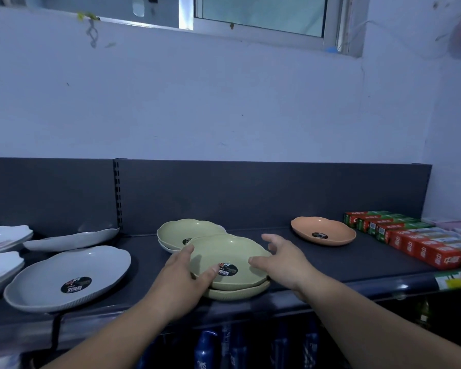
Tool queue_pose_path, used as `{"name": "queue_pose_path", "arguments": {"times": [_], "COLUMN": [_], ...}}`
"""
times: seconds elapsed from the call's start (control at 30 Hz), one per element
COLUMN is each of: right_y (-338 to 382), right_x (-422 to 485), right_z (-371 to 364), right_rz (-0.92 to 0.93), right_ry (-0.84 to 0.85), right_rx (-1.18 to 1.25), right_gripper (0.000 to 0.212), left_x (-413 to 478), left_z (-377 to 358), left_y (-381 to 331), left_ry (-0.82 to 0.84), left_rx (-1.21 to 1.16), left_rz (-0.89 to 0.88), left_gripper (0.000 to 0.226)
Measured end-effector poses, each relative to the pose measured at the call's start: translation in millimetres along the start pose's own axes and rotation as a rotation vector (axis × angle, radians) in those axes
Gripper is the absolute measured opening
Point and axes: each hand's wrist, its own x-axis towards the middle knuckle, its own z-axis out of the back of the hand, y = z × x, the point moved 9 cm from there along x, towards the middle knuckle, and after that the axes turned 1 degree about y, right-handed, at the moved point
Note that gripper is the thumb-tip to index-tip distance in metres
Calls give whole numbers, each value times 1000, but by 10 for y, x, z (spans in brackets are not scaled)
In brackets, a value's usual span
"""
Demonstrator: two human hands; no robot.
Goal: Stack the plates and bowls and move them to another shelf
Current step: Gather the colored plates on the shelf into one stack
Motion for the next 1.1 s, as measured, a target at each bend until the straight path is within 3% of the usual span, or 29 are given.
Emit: {"name": "queue_pose_path", "arguments": {"times": [0.43,0.77,0.93,1.1], "right_y": [-168,-507,-648,-922], "right_x": [32,342,576,848], "right_z": [197,532,795,1244], "right_rz": [19,35,40,15], "right_ry": [-103,-78,-59,-88], "right_rx": [11,30,-15,-61], "right_gripper": [78,81,82,80], "left_x": [177,637,900,1210], "left_z": [-336,-683,-767,-1142], "left_y": [-200,-445,-796,-1367], "left_ry": [32,28,-66,-36], "left_rx": [-84,40,159,185], "left_rz": [-86,-90,-123,-183], "left_gripper": [82,86,85,80]}}
